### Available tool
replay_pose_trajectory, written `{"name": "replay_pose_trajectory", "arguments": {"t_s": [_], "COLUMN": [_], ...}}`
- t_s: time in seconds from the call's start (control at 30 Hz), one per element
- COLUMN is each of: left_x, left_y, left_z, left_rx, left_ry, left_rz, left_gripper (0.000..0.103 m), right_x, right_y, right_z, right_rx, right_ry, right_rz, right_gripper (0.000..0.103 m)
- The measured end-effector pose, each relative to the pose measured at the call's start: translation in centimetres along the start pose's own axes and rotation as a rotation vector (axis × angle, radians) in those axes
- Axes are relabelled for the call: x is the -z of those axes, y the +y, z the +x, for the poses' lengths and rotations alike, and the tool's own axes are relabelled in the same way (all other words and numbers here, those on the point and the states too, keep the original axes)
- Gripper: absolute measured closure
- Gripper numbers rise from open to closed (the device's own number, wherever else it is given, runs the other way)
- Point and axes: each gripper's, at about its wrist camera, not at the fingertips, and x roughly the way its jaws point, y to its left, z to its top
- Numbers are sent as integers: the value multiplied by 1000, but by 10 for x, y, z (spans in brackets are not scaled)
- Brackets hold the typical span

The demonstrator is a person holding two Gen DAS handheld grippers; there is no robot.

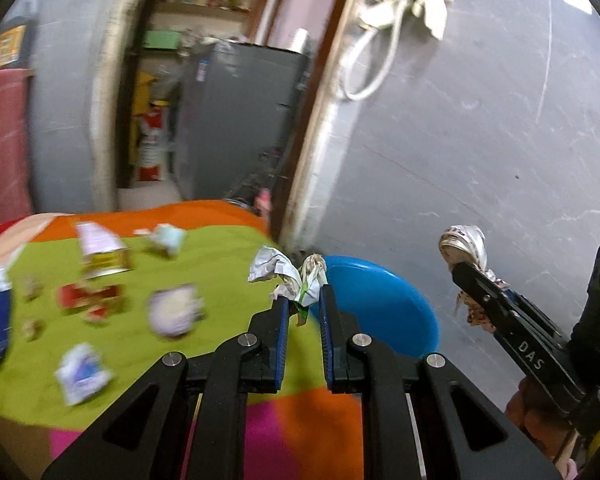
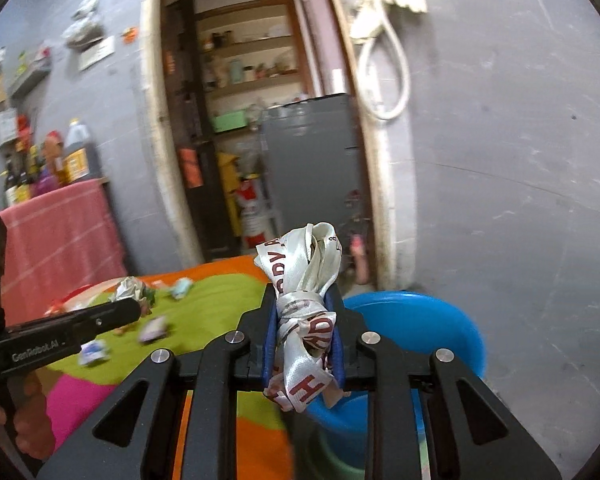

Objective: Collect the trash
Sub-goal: 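Carry both items over the blue basin and open both grippers to drop them, then move both tools back over the blanket toward the wrappers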

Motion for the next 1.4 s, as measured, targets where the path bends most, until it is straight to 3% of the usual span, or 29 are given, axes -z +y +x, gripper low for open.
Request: {"name": "replay_pose_trajectory", "arguments": {"t_s": [0.27, 0.47, 0.63, 0.7, 0.93, 1.17, 1.23, 1.3, 1.4], "left_x": [-18, -17, -12, -11, -12, -15, -16, -16, -15], "left_y": [-33, -45, -45, -41, -27, -10, -2, 5, 17], "left_z": [81, 120, 145, 148, 129, 77, 60, 41, 12], "left_rx": [49, 58, 53, 53, 63, -1, -23, -46, -85], "left_ry": [111, 176, 234, 241, 220, 104, 69, 30, -14], "left_rz": [46, 49, 38, 28, -33, -60, -75, -88, -96], "left_gripper": [91, 90, 81, 72, 63, 40, 30, 22, 15], "right_x": [5, 17, 23, 25, 25, 7, 2, -3, -10], "right_y": [-59, -84, -92, -94, -94, -74, -66, -53, -36], "right_z": [25, 47, 64, 67, 64, 32, 25, 11, -1], "right_rx": [67, 90, 93, 94, 103, 109, 108, 95, 77], "right_ry": [47, 114, 161, 171, 164, 68, 48, 9, -23], "right_rz": [80, 124, 163, 173, 180, 132, 112, 93, 70], "right_gripper": [80, 77, 74, 72, 66, 52, 43, 26, 17]}}
